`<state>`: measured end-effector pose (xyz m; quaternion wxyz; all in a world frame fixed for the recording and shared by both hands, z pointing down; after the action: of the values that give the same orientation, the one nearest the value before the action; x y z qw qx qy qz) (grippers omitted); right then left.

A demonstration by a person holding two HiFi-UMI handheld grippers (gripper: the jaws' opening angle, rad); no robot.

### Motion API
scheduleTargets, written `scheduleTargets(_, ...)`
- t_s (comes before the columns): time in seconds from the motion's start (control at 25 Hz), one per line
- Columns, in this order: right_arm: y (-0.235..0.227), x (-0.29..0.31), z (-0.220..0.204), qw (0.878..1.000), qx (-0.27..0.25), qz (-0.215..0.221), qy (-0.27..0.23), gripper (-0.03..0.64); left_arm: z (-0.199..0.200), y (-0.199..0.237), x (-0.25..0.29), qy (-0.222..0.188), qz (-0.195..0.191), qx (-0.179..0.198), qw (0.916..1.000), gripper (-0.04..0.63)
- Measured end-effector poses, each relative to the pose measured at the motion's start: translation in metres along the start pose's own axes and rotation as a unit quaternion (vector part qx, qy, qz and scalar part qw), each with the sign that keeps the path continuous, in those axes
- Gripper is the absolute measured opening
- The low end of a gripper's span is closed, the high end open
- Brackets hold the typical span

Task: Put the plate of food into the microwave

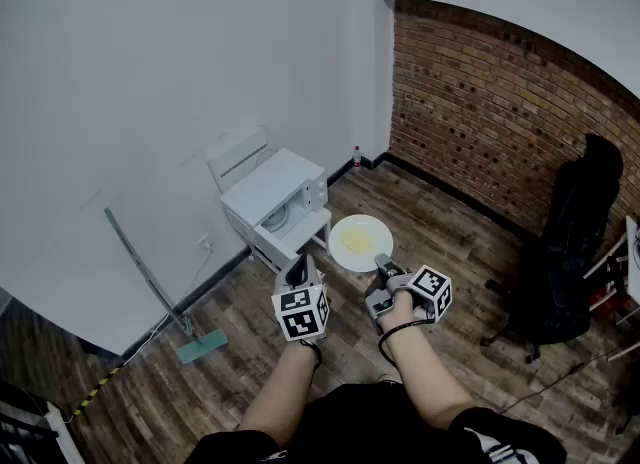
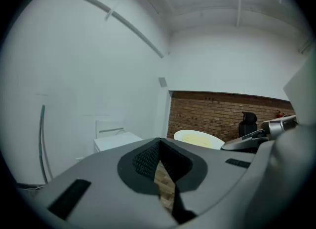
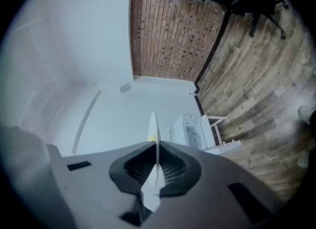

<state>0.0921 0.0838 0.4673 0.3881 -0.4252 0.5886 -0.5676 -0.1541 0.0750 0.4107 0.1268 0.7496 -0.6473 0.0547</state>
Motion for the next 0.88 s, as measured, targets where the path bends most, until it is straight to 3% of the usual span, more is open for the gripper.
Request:
scheduleTargets(0.28,-0.002,0.007,0.024,1.000,-0.001,0.008,-0.001,0.023,0.002,-0.016,0.017,0.005,0.001,0.003,1.0000,-0.002)
scheduleTargets(0.48,-0.004,0.018,0.036,0.999,0.012,0.043,0.020,0.025,0.002,-0.027,0.030,0.006,0.008,0.004,0.9999,-0.002)
scheduleTargets(0.88,-0.014,0.031,0.098,0.998,0.027,0.034,0.035,0.025,0.005,-0.073,0.062,0.011,0.038,0.005,0.9992,-0.002)
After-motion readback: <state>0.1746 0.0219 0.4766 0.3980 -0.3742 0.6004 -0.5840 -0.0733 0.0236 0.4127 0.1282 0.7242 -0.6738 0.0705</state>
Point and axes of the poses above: the fingertips, and each gripper's own axes: x forward along the fingers, y to its left, z out of its top, the point moved 10 cm from there along -x, backward along the fingers, and after that the axes turned 7 degrees about z, right-handed, at the moved point
